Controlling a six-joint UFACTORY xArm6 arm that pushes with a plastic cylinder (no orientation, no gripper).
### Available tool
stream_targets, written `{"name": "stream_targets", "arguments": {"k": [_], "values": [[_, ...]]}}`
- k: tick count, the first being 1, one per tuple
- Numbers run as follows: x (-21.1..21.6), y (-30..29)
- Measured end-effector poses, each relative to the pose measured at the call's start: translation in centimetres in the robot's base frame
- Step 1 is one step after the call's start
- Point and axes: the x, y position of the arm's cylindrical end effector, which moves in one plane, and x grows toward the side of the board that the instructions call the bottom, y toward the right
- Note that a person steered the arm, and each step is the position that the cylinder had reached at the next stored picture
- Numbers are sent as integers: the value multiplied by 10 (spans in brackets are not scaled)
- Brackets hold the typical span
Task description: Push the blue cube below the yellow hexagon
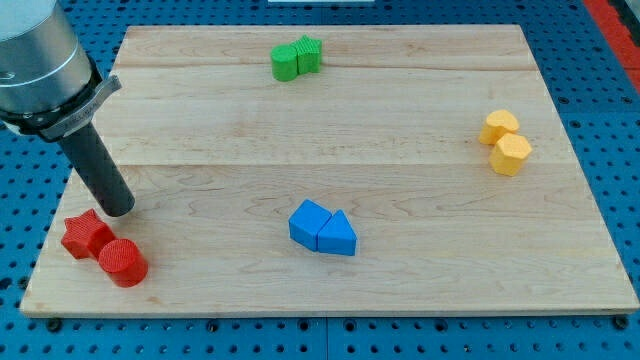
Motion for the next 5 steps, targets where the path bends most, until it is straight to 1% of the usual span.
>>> {"name": "stream_targets", "arguments": {"k": [1,2,3,4,5], "values": [[-9,0],[-28,66],[-72,174],[-67,259],[-34,322]]}}
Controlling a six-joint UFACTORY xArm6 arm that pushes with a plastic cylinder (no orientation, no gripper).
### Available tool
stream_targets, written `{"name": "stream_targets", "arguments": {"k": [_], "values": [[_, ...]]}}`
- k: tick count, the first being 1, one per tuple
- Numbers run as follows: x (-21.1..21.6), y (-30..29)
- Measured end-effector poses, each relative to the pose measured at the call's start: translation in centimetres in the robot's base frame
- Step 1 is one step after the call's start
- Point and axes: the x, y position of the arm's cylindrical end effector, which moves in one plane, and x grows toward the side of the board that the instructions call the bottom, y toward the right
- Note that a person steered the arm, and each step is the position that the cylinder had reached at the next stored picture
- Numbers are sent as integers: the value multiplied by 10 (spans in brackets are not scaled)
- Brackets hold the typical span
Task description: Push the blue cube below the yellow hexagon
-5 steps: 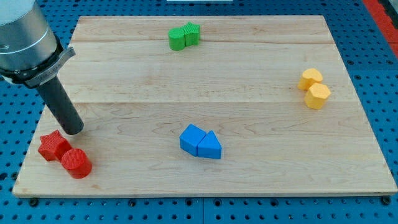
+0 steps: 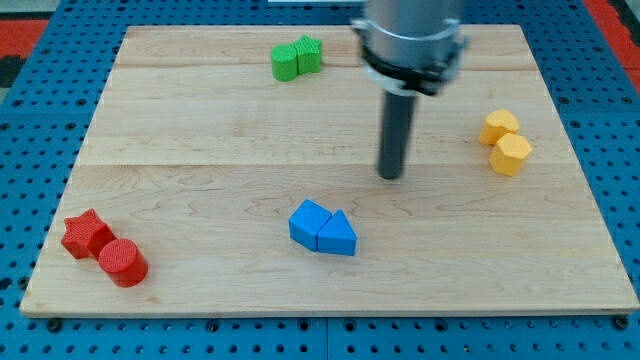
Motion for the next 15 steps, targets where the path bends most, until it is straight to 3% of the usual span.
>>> {"name": "stream_targets", "arguments": {"k": [1,2,4,5,6,8,9,10,11,12,13,14,15], "values": [[51,67],[131,69],[109,-104],[54,-138],[29,-139],[-3,-199],[-27,-122],[-17,-39],[-12,-92],[-6,-72],[2,-3],[10,-31],[32,-21]]}}
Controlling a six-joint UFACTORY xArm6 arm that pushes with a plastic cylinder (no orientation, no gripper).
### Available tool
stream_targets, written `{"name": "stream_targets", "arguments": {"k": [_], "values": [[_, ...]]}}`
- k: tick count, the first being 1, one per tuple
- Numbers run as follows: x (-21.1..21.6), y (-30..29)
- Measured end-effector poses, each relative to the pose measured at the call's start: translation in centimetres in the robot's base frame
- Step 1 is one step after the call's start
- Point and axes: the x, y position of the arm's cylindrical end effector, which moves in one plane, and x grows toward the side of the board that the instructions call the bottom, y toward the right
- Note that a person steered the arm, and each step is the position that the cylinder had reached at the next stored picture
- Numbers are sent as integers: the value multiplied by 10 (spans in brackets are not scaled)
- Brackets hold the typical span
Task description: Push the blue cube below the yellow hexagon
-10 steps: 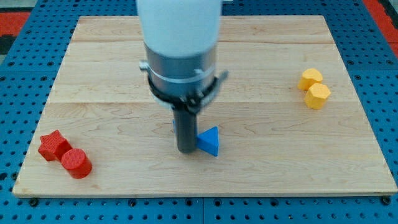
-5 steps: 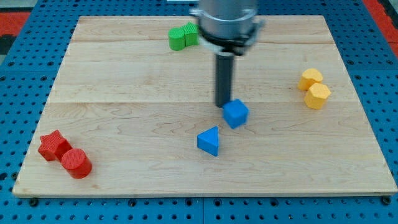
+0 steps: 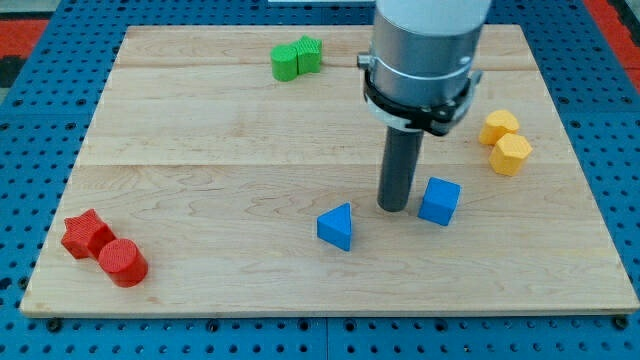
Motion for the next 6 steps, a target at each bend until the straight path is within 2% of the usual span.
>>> {"name": "stream_targets", "arguments": {"k": [1,2,3,4,5,6], "values": [[-24,49],[-25,94],[-8,35],[28,38],[32,124],[27,143]]}}
